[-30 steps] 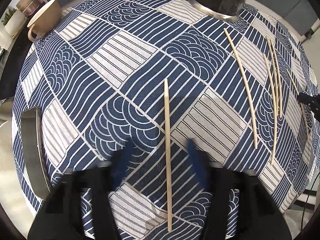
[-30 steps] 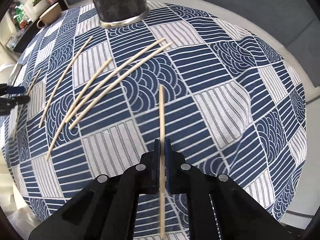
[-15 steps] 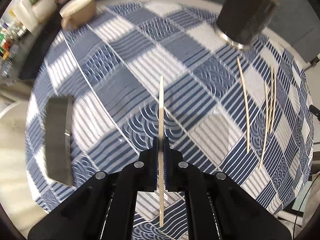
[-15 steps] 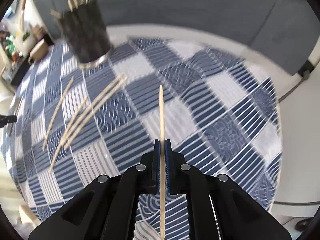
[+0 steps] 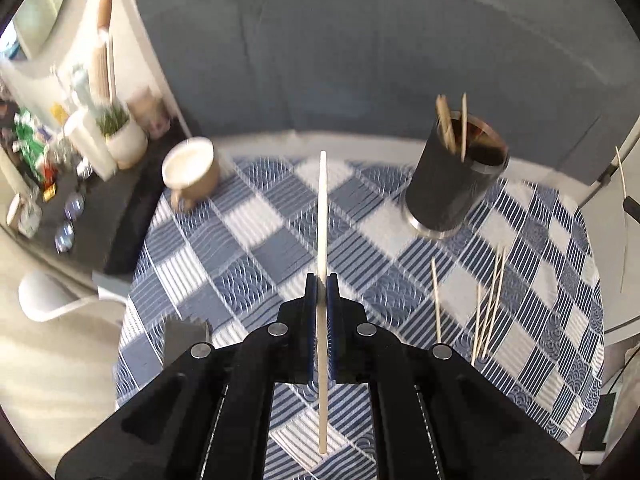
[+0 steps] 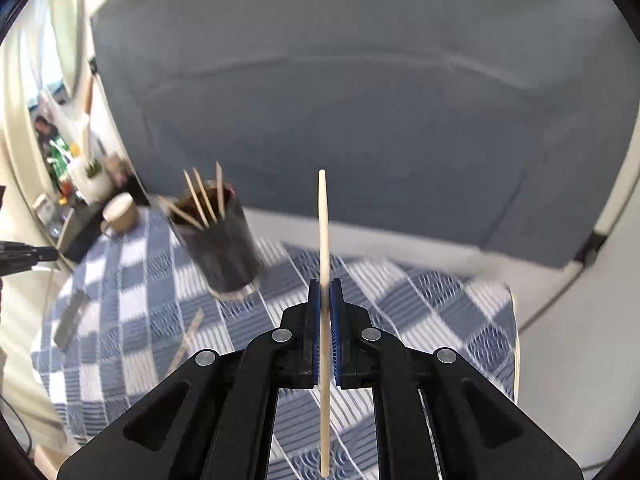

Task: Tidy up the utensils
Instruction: 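Lift both held sticks and carry them above the black cup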

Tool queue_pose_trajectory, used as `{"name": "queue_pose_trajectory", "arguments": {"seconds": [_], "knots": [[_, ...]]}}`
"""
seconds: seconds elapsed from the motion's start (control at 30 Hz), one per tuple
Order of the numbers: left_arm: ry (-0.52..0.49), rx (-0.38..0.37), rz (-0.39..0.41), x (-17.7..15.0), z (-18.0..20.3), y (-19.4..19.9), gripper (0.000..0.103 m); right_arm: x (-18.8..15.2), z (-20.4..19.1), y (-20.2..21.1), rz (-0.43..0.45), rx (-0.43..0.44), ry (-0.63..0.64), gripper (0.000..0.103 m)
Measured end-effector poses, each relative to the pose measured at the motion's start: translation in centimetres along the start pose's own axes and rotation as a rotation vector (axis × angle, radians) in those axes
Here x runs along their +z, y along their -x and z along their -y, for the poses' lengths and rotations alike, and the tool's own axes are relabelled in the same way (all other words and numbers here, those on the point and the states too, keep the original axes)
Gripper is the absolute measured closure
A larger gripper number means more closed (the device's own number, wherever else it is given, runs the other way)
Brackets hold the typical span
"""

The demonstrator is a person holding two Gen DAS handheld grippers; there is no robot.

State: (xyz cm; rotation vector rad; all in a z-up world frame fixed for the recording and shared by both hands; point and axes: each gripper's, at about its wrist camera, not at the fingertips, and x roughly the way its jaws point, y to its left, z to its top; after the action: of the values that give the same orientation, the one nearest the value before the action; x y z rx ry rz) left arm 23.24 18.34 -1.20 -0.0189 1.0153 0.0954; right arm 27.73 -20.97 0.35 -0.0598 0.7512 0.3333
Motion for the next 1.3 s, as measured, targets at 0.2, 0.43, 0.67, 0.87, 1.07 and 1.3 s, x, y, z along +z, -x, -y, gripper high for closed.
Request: {"name": "queue_pose_trajectory", "arguments": {"seconds": [0.2, 0.43, 0.67, 0.87, 1.07, 1.3], "knots": [[-0.018, -0.022, 0.08, 4.1, 0.6, 2.0, 0.098, 4.6, -1.5, 0.5, 0.09, 0.14, -0.036, 0.098], [-0.037, -0.135, 0.192, 9.6, 2.6, 2.5, 0.098, 9.9, -4.0, 0.0, 0.2, 0.222, -0.035, 0.098], [-0.092, -0.279, 0.324, 12.4, 5.7, 2.1, 0.098, 12.8, -7.3, -2.7, 0.244, 0.297, -0.011, 0.098], [-0.113, -0.424, 0.372, 14.3, 7.5, 0.0, 0.098, 14.2, -9.3, -6.3, 0.225, 0.328, 0.007, 0.098], [-0.103, -0.514, 0.382, 15.9, 8.2, -3.5, 0.098, 14.2, -9.8, -9.6, 0.184, 0.312, 0.012, 0.098], [-0.063, -0.623, 0.396, 16.6, 8.6, -7.4, 0.098, 13.7, -10.0, -13.1, 0.131, 0.295, -0.002, 0.098]]}}
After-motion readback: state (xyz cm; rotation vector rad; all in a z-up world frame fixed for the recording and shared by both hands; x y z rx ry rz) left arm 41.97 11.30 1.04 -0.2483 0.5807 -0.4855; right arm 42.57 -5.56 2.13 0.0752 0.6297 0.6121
